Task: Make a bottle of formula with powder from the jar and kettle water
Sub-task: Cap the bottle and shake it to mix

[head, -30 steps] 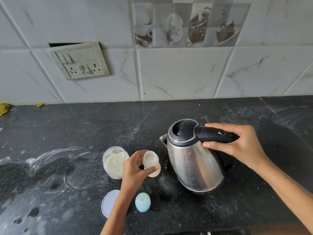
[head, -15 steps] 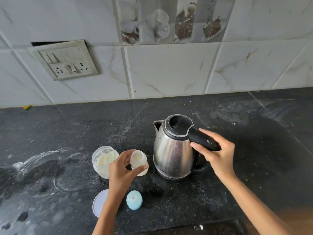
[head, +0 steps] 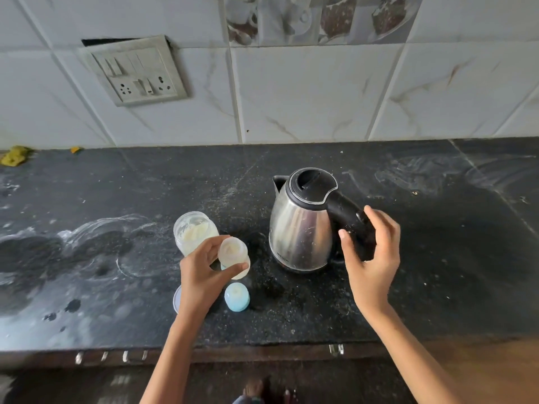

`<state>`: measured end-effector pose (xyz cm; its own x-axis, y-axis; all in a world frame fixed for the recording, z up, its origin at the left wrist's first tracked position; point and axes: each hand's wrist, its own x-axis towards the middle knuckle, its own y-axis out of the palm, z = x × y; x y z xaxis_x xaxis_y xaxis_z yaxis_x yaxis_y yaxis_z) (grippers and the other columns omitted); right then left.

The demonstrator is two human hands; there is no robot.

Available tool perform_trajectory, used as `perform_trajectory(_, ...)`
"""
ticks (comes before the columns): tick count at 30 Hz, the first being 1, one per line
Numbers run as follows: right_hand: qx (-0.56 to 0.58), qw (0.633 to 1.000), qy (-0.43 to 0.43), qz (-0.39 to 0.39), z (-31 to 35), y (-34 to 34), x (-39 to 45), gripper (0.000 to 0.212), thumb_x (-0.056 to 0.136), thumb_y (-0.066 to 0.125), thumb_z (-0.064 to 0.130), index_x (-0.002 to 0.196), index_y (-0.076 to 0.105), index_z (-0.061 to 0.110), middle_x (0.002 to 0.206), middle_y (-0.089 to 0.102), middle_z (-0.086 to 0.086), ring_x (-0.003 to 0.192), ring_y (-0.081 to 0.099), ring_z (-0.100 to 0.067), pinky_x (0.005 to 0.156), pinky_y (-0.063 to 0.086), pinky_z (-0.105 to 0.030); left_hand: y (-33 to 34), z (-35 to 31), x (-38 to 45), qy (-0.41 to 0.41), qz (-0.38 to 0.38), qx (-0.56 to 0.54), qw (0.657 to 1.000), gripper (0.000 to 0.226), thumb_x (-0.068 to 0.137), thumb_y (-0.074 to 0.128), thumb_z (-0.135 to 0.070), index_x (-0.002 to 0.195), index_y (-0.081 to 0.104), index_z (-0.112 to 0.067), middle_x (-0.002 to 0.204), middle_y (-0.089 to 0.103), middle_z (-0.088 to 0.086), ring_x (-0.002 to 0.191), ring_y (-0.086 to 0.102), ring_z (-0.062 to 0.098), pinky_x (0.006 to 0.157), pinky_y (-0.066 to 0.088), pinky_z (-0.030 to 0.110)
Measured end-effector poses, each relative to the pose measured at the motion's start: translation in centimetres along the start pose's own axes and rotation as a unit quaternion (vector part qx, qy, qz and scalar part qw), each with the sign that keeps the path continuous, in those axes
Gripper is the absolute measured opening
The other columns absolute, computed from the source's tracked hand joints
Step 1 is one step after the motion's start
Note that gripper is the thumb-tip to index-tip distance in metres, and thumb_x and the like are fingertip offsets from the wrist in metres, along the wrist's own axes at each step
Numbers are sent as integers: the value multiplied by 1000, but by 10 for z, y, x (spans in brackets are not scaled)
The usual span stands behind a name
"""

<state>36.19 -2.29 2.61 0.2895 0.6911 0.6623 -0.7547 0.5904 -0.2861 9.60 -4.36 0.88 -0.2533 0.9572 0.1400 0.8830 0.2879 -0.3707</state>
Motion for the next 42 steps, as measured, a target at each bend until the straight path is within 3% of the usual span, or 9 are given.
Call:
perform_trajectory(4, -4, 995, -95, 31, 24, 7, -29, 40, 80, 71, -6, 117, 60, -13, 117, 59, -24, 114, 58, -32, 104, 45, -40, -14, -3, -8, 14, -7, 6, 1000, 54, 56, 92, -10, 104, 69, -16, 98, 73, -11, 93, 68, 1, 81, 56, 24)
perform_trajectory(9, 50, 962, -97, 251, 42, 43, -75, 26, 91, 69, 14, 114, 68, 2, 114, 64, -6, 109, 62, -17, 94, 52, -35, -36, -2, -9, 33, -16, -3, 999, 53, 55, 92, -12, 103, 68, -18, 96, 72, -18, 91, 67, 0, 79, 53, 16)
perform_trajectory(13, -22, 929, 15, 370, 47, 71, -102, 54, 90, 58, 52, 132, 58, 16, 136, 52, 0, 128, 51, -13, 101, 50, -32, -53, 5, -13, 50, -15, -21, 998, 53, 56, 92, -11, 103, 68, -15, 98, 73, -12, 94, 68, 5, 85, 54, 23)
perform_trajectory(16, -85, 880, 61, 464, 47, 86, -117, 77, 84, 69, 48, 148, 34, 25, 157, 30, 3, 144, 30, -12, 113, 36, -29, -61, 12, -17, 58, -2, -29, 998, 52, 56, 92, -13, 102, 68, -18, 99, 72, -17, 95, 67, 4, 85, 53, 22)
perform_trajectory(18, -118, 863, 44, 489, 49, 93, -123, 80, 85, 71, 42, 150, 28, 28, 159, 27, 5, 145, 28, -12, 112, 34, -27, -62, 15, -18, 58, 14, -34, 998, 53, 56, 92, -13, 101, 67, -18, 99, 71, -18, 96, 67, 4, 86, 53, 22)
perform_trajectory(25, -116, 903, 84, 404, 41, 96, -127, 56, 81, 78, 25, 132, 56, 21, 131, 58, 4, 116, 60, -16, 95, 48, -27, -51, 25, -19, 59, 63, -58, 995, 56, 54, 93, -11, 101, 63, -16, 100, 73, -10, 96, 68, 5, 84, 52, 19)
perform_trajectory(30, -56, 940, 154, 299, 29, 75, -116, 54, 76, 83, 18, 124, 58, 19, 123, 61, 3, 115, 60, -16, 92, 55, -33, -31, 34, -18, 57, 102, -65, 991, 58, 55, 92, -10, 102, 60, -18, 104, 71, -12, 98, 67, 5, 84, 52, 20)
perform_trajectory(37, 72, 936, 259, 226, 37, 53, -109, 48, 81, 77, 5, 121, 56, 21, 121, 62, 1, 111, 64, -13, 84, 57, -18, -8, 51, -22, 49, 162, -99, 981, 60, 58, 88, -5, 106, 54, -14, 111, 70, -3, 107, 65, 17, 93, 52, 37)
perform_trajectory(42, 123, 929, 267, 224, 56, 53, -100, 48, 87, 71, 8, 129, 52, 23, 127, 59, 3, 115, 61, -7, 81, 51, -9, -3, 50, -16, 39, 171, -82, 981, 62, 58, 90, -9, 106, 51, -17, 107, 69, -13, 104, 64, 3, 91, 52, 27)
